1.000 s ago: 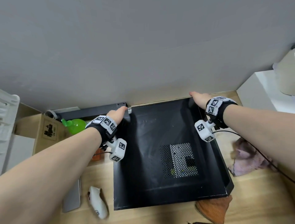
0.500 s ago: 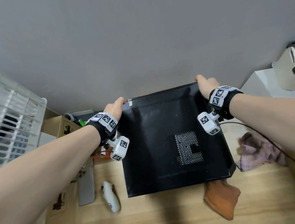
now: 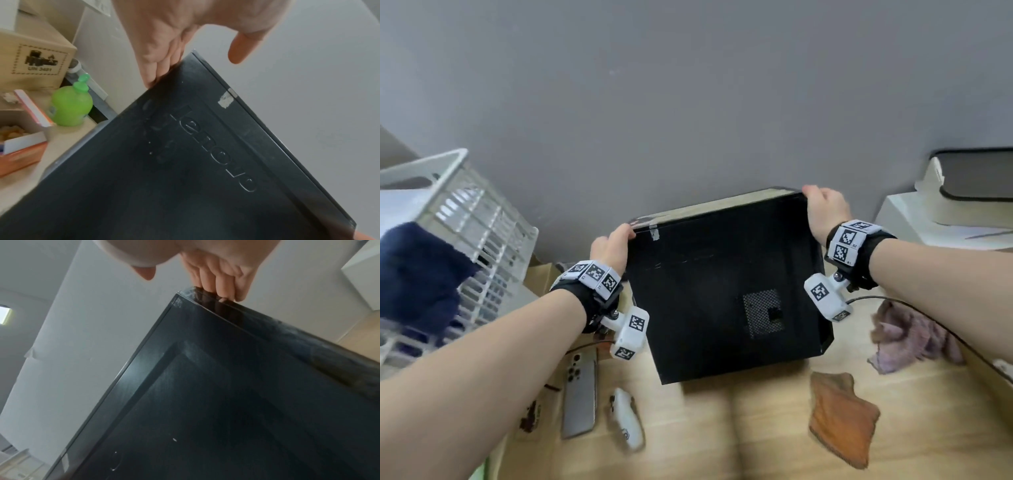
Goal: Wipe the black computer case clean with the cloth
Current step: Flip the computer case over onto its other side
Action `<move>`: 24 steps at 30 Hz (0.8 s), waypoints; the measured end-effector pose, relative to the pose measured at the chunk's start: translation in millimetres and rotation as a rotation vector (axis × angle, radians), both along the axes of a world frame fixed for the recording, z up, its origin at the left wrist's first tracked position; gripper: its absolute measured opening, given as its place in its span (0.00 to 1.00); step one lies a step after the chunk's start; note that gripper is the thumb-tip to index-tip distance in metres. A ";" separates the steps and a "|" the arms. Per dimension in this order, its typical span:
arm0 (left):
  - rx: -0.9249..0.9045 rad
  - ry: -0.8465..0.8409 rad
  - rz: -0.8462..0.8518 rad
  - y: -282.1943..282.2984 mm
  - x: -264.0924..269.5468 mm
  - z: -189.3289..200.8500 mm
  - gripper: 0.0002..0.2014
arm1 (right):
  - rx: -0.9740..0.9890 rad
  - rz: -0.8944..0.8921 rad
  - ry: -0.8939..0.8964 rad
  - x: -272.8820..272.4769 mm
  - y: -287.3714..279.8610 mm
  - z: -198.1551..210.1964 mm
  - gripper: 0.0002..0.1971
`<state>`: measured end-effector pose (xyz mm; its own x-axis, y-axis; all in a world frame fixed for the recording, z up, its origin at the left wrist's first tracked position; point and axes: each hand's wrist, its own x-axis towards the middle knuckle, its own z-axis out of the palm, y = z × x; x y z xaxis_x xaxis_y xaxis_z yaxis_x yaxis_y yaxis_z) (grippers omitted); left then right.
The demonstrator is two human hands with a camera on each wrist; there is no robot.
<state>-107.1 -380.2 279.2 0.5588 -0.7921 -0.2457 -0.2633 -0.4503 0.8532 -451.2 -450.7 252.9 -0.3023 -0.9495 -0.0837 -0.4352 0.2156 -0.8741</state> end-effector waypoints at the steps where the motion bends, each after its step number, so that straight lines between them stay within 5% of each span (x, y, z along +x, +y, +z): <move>1: -0.008 0.024 0.007 10.2 0.2 0.0 0.22 | -0.009 0.001 -0.005 -1.2 10.9 -0.6 0.22; 4: -0.026 0.060 -0.036 40.8 -2.4 1.7 0.17 | -0.033 -0.011 0.033 -5.6 42.7 -3.2 0.21; 11: -0.111 0.046 -0.153 124.3 -4.2 -18.9 0.37 | -0.010 -0.067 0.064 -10.2 124.2 -1.2 0.26; 18: -0.097 0.070 -0.189 176.2 -9.8 -28.3 0.20 | 0.052 -0.031 0.050 -20.3 177.8 -3.2 0.32; 21: -0.102 0.103 -0.191 184.5 -13.1 -30.5 0.21 | 0.029 -0.016 0.027 -24.7 187.0 -8.5 0.34; 24: -0.096 0.130 -0.161 191.5 -16.0 -35.3 0.28 | 0.018 0.002 -0.015 -30.6 197.0 -16.9 0.25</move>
<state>-123.1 -188.8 243.9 0.3917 -0.8918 -0.2265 -0.2102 -0.3264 0.9216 -481.8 -253.8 236.0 -0.2994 -0.9482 -0.1058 -0.4221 0.2311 -0.8766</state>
